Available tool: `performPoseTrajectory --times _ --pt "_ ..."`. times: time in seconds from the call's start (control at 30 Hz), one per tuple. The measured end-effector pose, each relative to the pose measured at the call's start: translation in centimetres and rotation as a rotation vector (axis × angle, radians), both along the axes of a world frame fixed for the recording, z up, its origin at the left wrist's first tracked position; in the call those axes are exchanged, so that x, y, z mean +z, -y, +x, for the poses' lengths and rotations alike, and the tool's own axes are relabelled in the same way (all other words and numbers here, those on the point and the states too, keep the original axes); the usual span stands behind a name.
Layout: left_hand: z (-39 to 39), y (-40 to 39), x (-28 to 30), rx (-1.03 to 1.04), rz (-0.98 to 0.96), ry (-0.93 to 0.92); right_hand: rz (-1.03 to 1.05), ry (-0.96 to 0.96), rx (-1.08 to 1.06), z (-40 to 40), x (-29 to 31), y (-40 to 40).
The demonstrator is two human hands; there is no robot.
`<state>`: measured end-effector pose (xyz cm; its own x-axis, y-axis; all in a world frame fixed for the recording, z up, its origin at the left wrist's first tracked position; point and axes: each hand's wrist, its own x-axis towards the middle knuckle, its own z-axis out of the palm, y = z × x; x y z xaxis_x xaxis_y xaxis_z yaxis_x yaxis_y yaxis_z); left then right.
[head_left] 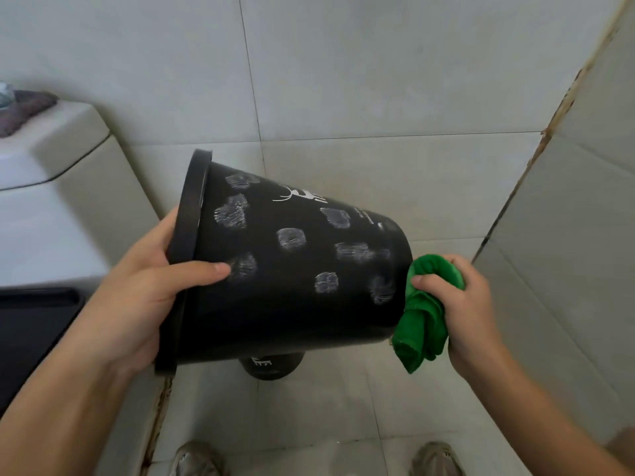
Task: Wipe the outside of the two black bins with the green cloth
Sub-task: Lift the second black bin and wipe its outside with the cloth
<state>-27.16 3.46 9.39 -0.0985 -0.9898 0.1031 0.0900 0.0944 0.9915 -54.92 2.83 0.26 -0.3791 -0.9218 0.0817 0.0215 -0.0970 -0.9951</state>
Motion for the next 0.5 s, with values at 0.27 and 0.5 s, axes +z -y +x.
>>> performPoseTrajectory --times 0.27,0.5 --pt "0.1 0.3 -0.6 -0.041 0.135 0.05 -0.072 -0.057 -0.1 0.6 -0.6 -0.1" --pt "-1.5 -0.3 -1.0 0.035 0.1 -0.074 -0.198 -0.43 -0.204 0.8 -1.0 0.4"
